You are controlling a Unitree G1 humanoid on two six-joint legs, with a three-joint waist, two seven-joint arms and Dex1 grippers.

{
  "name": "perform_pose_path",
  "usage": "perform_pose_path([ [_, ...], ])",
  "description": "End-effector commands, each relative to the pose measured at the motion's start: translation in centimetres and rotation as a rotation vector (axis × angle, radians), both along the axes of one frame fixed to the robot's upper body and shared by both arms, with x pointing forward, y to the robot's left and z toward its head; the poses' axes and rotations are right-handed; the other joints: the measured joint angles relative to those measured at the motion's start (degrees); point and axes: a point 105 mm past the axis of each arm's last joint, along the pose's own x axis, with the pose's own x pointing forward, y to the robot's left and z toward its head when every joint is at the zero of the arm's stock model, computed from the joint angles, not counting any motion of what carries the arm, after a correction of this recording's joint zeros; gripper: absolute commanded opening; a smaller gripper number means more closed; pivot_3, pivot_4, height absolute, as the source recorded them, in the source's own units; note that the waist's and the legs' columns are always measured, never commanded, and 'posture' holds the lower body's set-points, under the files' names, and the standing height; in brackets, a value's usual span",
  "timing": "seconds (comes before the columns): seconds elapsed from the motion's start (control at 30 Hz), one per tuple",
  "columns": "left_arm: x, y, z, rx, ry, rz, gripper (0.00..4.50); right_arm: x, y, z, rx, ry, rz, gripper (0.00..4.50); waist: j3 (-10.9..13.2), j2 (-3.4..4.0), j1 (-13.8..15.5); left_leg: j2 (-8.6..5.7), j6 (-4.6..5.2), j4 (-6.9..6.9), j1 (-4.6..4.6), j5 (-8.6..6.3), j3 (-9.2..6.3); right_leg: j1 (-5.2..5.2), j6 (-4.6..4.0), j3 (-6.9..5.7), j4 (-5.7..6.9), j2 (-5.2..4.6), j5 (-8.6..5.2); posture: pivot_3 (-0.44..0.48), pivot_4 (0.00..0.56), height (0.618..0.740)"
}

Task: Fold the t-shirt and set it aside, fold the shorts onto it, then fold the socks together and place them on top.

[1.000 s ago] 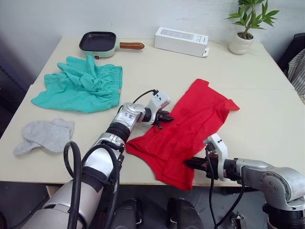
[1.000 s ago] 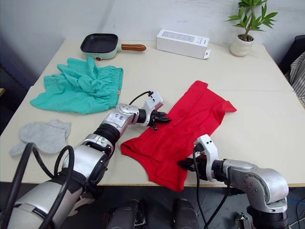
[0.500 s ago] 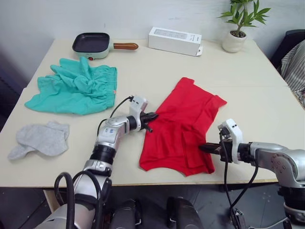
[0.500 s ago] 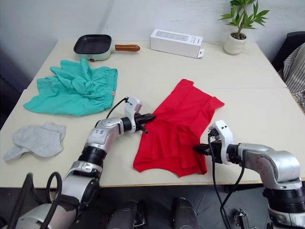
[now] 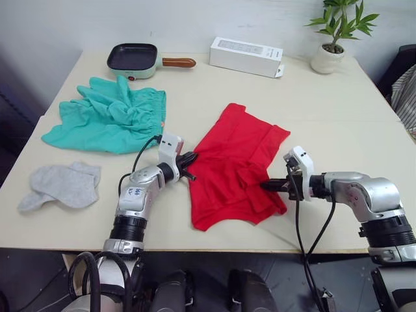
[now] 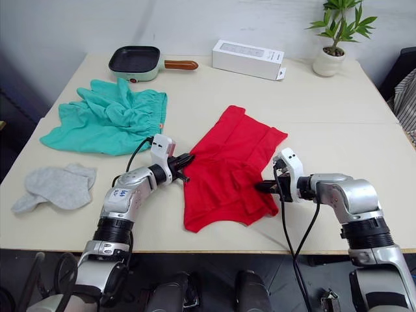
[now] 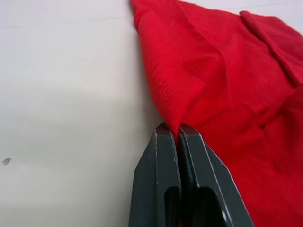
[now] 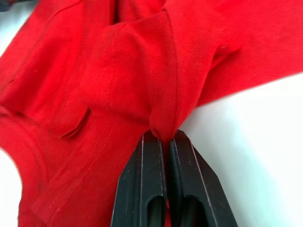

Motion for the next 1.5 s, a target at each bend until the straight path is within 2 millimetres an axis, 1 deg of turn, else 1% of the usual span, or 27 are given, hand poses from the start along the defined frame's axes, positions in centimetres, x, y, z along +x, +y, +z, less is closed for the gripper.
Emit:
perform_pose_path([
  [0.03, -0.1, 0.4, 1.4, 0.034, -0.049, -0.043, 0.92, 0.2, -0.3, 1.5, 0.031, -0.048, -0.010, 0.00, 0.00, 0.00, 0.00, 0.00, 0.00, 0.00, 0.00, 0.00, 0.00, 0.00, 0.00, 0.01, 0.00, 0.00, 0.00, 0.000, 0.150, 0.740],
  [0.07, -0.5, 1.1, 1.4, 0.069, -0.057, -0.055, 1.25, -0.1, -0.8, 2.0, 0.019, -0.076, 0.001, 0.50, 0.00, 0.00, 0.00, 0.00, 0.00, 0.00, 0.00, 0.00, 0.00, 0.00, 0.00, 0.00, 0.00, -0.01, 0.00, 0.000, 0.150, 0.740],
  [0.13, -1.1, 2.1, 1.5, 0.127, -0.075, -0.079, 1.91, -0.5, -1.6, 2.9, 0.006, -0.142, 0.026, 1.07, 0.00, 0.00, -0.01, 0.01, -0.01, -0.02, -0.01, -0.01, 0.00, -0.02, 0.00, 0.01, 0.00, -0.01, 0.00, 0.000, 0.150, 0.740],
  [0.17, -1.5, 2.6, 1.5, 0.158, -0.087, -0.099, 2.25, -0.7, -2.2, 3.2, -0.008, -0.175, 0.034, 1.45, 0.00, 0.00, 0.01, 0.00, -0.03, -0.04, -0.01, -0.01, 0.00, -0.03, 0.00, 0.01, -0.01, -0.01, 0.00, 0.000, 0.150, 0.740],
  [0.2, -2.1, 3.3, 1.6, 0.218, -0.125, -0.125, 2.58, -1.1, -3.0, 3.7, -0.050, -0.262, 0.072, 1.81, 0.00, 0.00, 0.01, 0.00, -0.04, -0.06, 0.00, -0.02, 0.00, -0.02, 0.00, 0.01, -0.02, 0.00, 0.00, 0.000, 0.150, 0.740],
  [0.23, -2.8, 4.0, 1.7, 0.287, -0.171, -0.172, 2.88, -1.5, -4.2, 3.8, -0.125, -0.336, 0.111, 2.16, 0.00, 0.00, 0.03, 0.00, -0.05, -0.09, -0.01, -0.03, 0.01, -0.03, 0.00, 0.01, -0.02, 0.00, 0.00, 0.000, 0.150, 0.740],
  [0.27, -3.4, 4.4, 1.8, 0.367, -0.235, -0.217, 3.21, -2.0, -4.9, 3.9, -0.201, -0.442, 0.185, 2.52, 0.00, 0.00, 0.08, 0.00, -0.07, -0.11, 0.00, -0.04, 0.01, -0.02, 0.00, -0.01, -0.06, 0.03, 0.00, 0.000, 0.150, 0.740],
  [0.3, -4.2, 4.8, 1.4, 0.461, -0.272, -0.291, 3.56, -2.3, -5.8, 4.0, -0.287, -0.547, 0.250, 2.90, 0.00, 0.00, 0.11, -0.01, -0.08, -0.14, 0.02, -0.05, 0.05, -0.01, 0.00, 0.00, -0.07, 0.06, 0.00, 0.000, 0.150, 0.740],
  [0.33, -4.7, 5.0, 1.1, 0.518, -0.290, -0.343, 3.90, -2.6, -6.3, 3.9, -0.340, -0.612, 0.293, 3.27, 0.00, 0.00, 0.10, -0.02, -0.08, -0.15, 0.02, -0.05, 0.09, -0.03, 0.00, 0.01, -0.13, 0.09, 0.00, 0.000, 0.150, 0.740],
  [0.37, -5.5, 5.1, 1.0, 0.600, -0.365, -0.421, 4.20, -3.0, -6.5, 4.1, -0.398, -0.724, 0.374, 3.62, 0.00, 0.00, 0.08, -0.01, -0.09, -0.15, 0.05, -0.06, 0.13, 0.01, 0.01, 0.00, -0.21, 0.23, 0.01, 0.000, 0.150, 0.740],
  [0.4, -6.3, 5.2, 0.6, 0.662, -0.409, -0.504, 4.49, -3.1, -7.0, 3.8, -0.451, -0.777, 0.417, 3.94, 0.00, 0.00, 0.01, -0.02, -0.09, -0.14, 0.07, -0.06, 0.21, 0.01, 0.03, 0.02, -0.21, 0.29, 0.01, 0.000, 0.150, 0.740],
  [0.43, -6.9, 5.1, 0.4, 0.697, -0.458, -0.562, 4.50, -3.4, -7.2, 3.5, -0.484, -0.825, 0.463, 4.33, 0.00, 0.00, -0.04, -0.02, -0.11, -0.16, 0.10, -0.08, 0.31, 0.01, 0.10, 0.01, -0.29, 0.29, 0.06, 0.000, 0.150, 0.740],
  [0.47, -7.3, 5.2, 0.1, 0.745, -0.510, -0.616, 4.50, -3.6, -7.4, 3.0, -0.529, -0.871, 0.523, 4.46, 0.00, 0.00, -0.04, -0.01, -0.36, -0.18, 0.15, -0.22, 0.38, 0.03, 0.11, -0.01, -0.30, 0.23, 0.07, 0.000, 0.150, 0.740],
  [0.57, -8.3, 4.8, -0.4, 0.815, -0.663, -0.744, 4.50, -3.9, -7.8, 1.5, -0.599, -0.950, 0.633, 4.46, 0.00, 0.00, -0.07, 0.02, -0.37, -0.17, 0.19, -0.23, 0.39, 0.02, 0.06, -0.01, -0.29, -0.07, 0.11, 0.000, 0.150, 0.740],
  [0.67, -8.8, 4.5, -1.8, 0.878, -0.751, -0.857, 4.50, -4.0, -7.9, -0.2, -0.641, -0.981, 0.715, 4.46, 0.00, 0.02, -0.35, 0.05, -0.22, -0.17, 0.30, -0.14, 0.39, 0.04, 0.02, -0.01, -0.19, -0.12, 0.13, 0.000, 0.150, 0.740],
  [0.73, -9.1, 4.2, -2.2, 0.874, -0.794, -0.901, 4.50, -3.9, -7.4, -0.8, -0.639, -1.011, 0.755, 4.46, -0.01, 0.03, -0.77, 0.07, -0.15, -0.18, 0.46, -0.10, 0.39, 0.16, 0.00, -0.01, -0.17, -0.12, 0.12, 0.000, 0.150, 0.740],
  [0.83, -9.4, 3.0, -2.4, 0.845, -0.850, -0.937, 4.50, -3.8, -6.3, -1.5, -0.623, -1.062, 0.814, 4.46, -0.03, 0.07, -1.38, 0.12, -0.21, -0.26, 1.11, -0.29, 0.26, 0.96, -0.03, -0.03, -0.41, -0.14, 0.10, 0.000, 0.150, 0.740],
  [0.9, -9.7, 2.2, -2.6, 0.827, -0.881, -0.971, 4.50, -3.8, -5.4, -1.7, -0.598, -1.109, 0.846, 4.46, -0.06, 0.07, -1.53, 0.13, -0.37, -0.24, 1.14, -0.54, 0.24, 1.01, -0.03, 0.07, -0.42, -0.17, 0.10, 0.000, 0.150, 0.740],
  [1.07, -10.1, 0.7, -3.2, 0.806, -0.913, -1.018, 4.50, -3.3, -4.2, -2.7, -0.588, -1.123, 0.883, 4.46, -0.16, 0.11, -1.67, 0.15, -0.14, -0.19, 1.16, -0.40, 0.20, 1.05, -0.05, 0.15, -0.33, -0.14, 0.09, 0.000, 0.150, 0.740],
  [1.17, -9.7, -0.1, -2.8, 0.802, -0.938, -1.014, 4.50, -3.2, -3.6, -3.2, -0.580, -1.126, 0.902, 4.46, -0.28, 0.05, -1.74, 0.16, -0.12, -0.15, 1.24, -0.40, 0.20, 1.14, -0.06, 0.11, -0.34, -0.14, 0.09, 0.000, 0.150, 0.740],
  [1.27, -9.5, -0.5, -2.7, 0.806, -0.946, -1.014, 4.50, -3.2, -3.3, -3.7, -0.581, -1.120, 0.916, 4.46, -0.55, 0.08, -1.84, 0.17, -0.11, -0.15, 1.29, -0.40, 0.19, 1.16, -0.06, 0.16, -0.33, -0.15, 0.09, 0.000, 0.150, 0.740],
  [1.33, -9.4, -0.6, -3.0, 0.812, -0.940, -1.020, 4.50, -3.1, -3.1, -4.1, -0.584, -1.106, 0.925, 4.46, -0.66, 0.09, -1.94, 0.19, -0.12, -0.15, 1.34, -0.41, 0.18, 1.20, -0.06, 0.22, -0.34, -0.15, 0.09, 0.000, 0.150, 0.740],
  [1.4, -9.1, -0.6, -3.1, 0.821, -0.929, -1.016, 4.50, -3.1, -2.8, -4.5, -0.580, -1.101, 0.938, 4.46, -0.66, 0.09, -2.13, 0.20, -0.17, -0.18, 1.56, -0.45, 0.16, 1.43, -0.08, 0.24, -0.39, -0.15, 0.07, 0.000, 0.150, 0.740],
  [1.43, -8.9, -0.6, -3.1, 0.826, -0.924, -1.009, 4.50, -3.1, -2.5, -4.6, -0.574, -1.105, 0.947, 4.46, -0.68, 0.12, -2.21, 0.21, -0.43, -0.25, 1.87, -0.66, 0.13, 1.71, -0.11, 0.24, -0.48, -0.16, 0.06, 0.000, 0.150, 0.740],
  [1.47, -8.7, -0.6, -3.1, 0.829, -0.916, -1.001, 4.50, -3.1, -2.2, -4.7, -0.567, -1.111, 0.954, 4.46, -0.78, 0.11, -2.30, 0.25, -0.44, -0.25, 2.08, -0.75, 0.08, 1.94, -0.15, 0.20, -0.55, -0.15, 0.03, 0.000, 0.150, 0.740],
  [1.5, -8.5, -0.5, -3.1, 0.833, -0.909, -0.995, 4.50, -3.1, -1.8, -4.8, -0.557, -1.121, 0.965, 4.46, -0.87, 0.09, -2.40, 0.27, -0.39, -0.27, 2.15, -0.84, 0.03, 1.93, -0.19, 0.19, -0.58, -0.15, 0.01, 0.000, 0.150, 0.740],
])
